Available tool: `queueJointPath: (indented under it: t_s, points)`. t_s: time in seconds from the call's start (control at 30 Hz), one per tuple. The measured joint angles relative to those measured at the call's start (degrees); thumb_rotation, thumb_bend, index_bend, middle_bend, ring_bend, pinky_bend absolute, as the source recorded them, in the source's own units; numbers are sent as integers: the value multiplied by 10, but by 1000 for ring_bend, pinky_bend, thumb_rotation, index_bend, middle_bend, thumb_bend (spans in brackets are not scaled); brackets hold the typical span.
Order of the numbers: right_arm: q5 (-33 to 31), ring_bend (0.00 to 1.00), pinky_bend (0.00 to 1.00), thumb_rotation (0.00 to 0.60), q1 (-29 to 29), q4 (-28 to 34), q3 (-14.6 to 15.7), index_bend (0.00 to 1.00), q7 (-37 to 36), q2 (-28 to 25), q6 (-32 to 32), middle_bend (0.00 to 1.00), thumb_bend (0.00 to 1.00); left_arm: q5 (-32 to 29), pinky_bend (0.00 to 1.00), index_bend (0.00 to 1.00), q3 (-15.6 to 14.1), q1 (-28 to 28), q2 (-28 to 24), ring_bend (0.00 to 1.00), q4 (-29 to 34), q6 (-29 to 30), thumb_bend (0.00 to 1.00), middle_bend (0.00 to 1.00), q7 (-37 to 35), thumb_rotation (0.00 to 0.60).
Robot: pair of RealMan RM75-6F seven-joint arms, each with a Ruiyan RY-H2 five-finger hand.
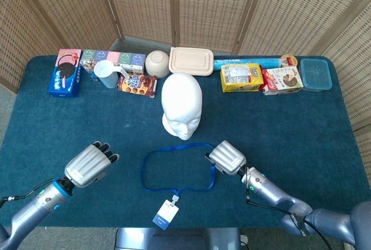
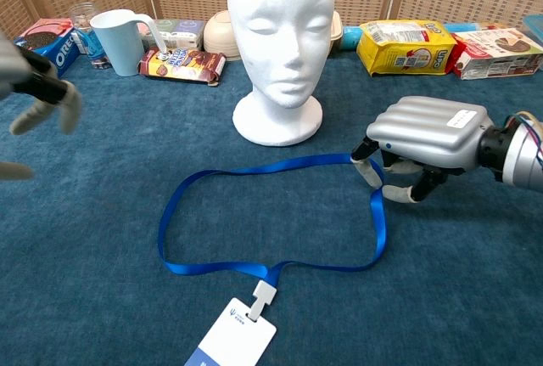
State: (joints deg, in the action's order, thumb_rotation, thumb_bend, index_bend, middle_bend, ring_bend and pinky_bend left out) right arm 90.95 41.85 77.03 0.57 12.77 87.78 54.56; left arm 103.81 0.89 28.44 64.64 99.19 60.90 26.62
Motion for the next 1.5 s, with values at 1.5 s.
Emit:
queueJointPath:
  t_s: [1.5]
  points:
    - [-16, 1000, 1000, 600, -7, -36, -2, 704, -4, 22, -7, 1000, 497, -25, 1000, 460, -19, 194, 158, 1000, -134, -208, 307, 1000, -5, 528]
